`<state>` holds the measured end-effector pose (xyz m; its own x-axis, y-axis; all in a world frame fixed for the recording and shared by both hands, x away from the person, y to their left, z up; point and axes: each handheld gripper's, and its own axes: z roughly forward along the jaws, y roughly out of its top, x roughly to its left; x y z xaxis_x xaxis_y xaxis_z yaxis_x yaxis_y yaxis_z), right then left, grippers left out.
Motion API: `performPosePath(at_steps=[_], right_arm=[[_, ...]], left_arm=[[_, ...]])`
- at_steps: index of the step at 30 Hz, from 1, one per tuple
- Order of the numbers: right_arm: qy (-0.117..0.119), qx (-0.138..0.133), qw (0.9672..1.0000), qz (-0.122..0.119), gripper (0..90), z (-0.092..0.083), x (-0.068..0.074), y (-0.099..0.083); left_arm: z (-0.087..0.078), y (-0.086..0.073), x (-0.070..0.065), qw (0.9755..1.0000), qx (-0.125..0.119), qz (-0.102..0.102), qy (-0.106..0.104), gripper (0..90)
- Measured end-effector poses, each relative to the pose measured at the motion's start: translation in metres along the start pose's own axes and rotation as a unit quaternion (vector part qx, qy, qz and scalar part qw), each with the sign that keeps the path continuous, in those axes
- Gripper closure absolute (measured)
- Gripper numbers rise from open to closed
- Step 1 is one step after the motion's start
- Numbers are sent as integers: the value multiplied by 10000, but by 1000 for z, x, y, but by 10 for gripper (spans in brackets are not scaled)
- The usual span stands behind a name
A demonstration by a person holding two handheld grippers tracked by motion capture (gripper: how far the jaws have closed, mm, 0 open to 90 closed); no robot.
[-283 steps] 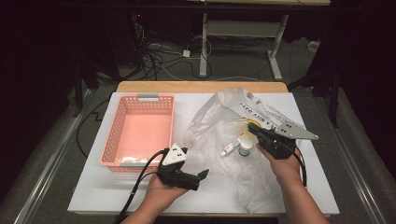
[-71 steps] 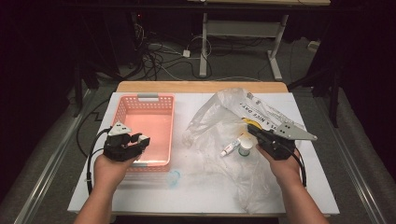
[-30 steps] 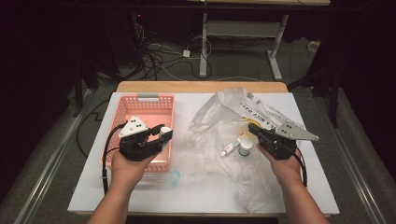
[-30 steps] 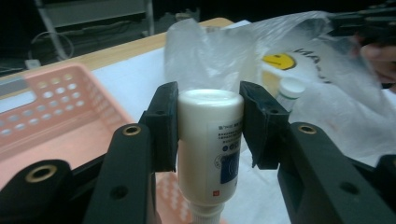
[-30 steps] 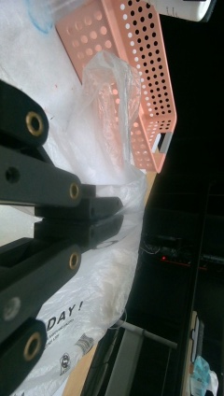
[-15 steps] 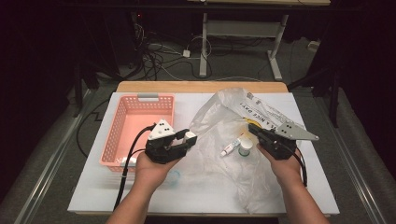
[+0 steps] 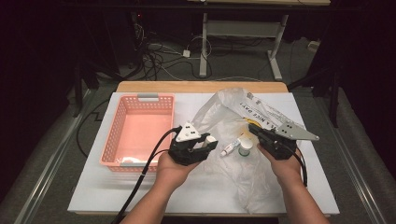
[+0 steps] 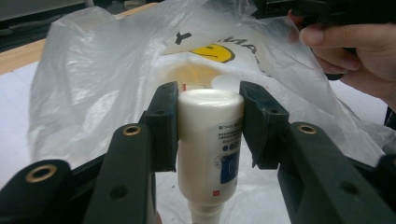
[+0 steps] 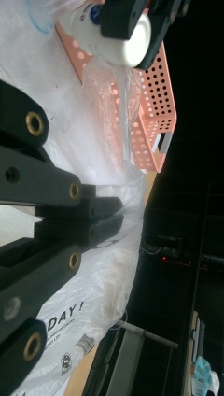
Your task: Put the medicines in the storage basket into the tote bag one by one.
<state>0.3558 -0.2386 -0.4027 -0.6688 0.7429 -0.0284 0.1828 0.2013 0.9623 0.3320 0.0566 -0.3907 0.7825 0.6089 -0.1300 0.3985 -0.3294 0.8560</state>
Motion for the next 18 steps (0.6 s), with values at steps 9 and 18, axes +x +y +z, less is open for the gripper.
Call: performPosePath(at_steps=[9, 18], right_arm=[[20, -7, 10000, 8, 900, 1, 1, 0], [47, -39, 10000, -14, 900, 0, 1, 1]], left_arm=[[36, 1, -8, 9998, 156, 55, -91, 581], [73, 1, -10, 9994, 341, -13, -93, 580]])
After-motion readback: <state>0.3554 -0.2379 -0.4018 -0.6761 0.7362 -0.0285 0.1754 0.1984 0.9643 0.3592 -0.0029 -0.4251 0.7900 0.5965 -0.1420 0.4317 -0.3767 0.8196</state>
